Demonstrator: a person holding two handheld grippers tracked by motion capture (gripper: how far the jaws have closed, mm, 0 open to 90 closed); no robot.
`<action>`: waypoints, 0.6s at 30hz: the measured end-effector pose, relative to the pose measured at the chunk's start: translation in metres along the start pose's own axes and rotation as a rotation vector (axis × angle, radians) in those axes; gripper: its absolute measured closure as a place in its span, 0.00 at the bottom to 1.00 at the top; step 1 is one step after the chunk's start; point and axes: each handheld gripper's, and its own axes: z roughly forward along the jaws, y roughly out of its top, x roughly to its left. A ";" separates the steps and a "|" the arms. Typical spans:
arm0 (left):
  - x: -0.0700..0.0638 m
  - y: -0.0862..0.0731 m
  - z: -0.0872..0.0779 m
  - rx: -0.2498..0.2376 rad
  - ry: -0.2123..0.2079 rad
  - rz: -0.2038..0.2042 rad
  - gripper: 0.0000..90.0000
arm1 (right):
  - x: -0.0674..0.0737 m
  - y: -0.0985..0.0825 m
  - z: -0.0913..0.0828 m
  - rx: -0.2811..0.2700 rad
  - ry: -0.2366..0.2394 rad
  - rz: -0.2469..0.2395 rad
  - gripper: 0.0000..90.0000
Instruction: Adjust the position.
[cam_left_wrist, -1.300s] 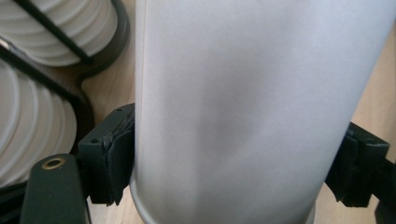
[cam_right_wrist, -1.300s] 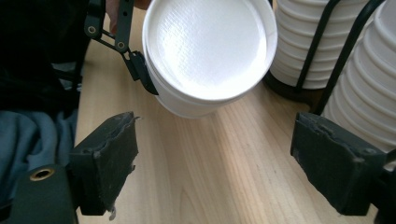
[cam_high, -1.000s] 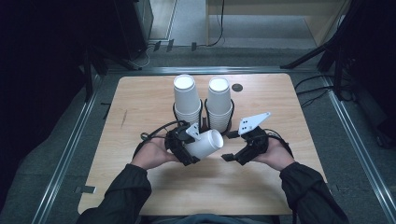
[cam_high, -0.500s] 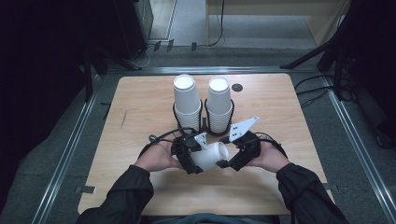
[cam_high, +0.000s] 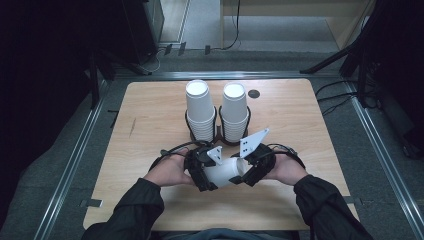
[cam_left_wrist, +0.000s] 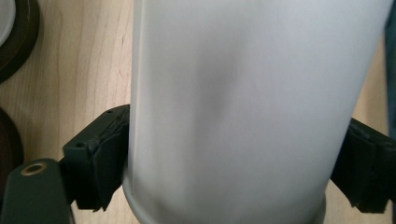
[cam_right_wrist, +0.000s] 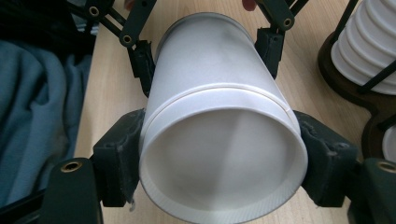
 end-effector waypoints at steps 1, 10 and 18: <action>0.000 0.000 -0.001 -0.014 -0.019 -0.016 0.11 | -0.001 -0.001 -0.002 -0.005 -0.001 0.000 0.29; 0.005 -0.006 -0.007 -0.072 -0.011 -0.072 0.07 | -0.001 -0.006 -0.007 -0.020 -0.018 0.017 0.28; 0.010 -0.018 -0.020 -0.129 0.001 -0.100 0.08 | -0.003 -0.011 -0.017 -0.039 -0.054 0.035 0.28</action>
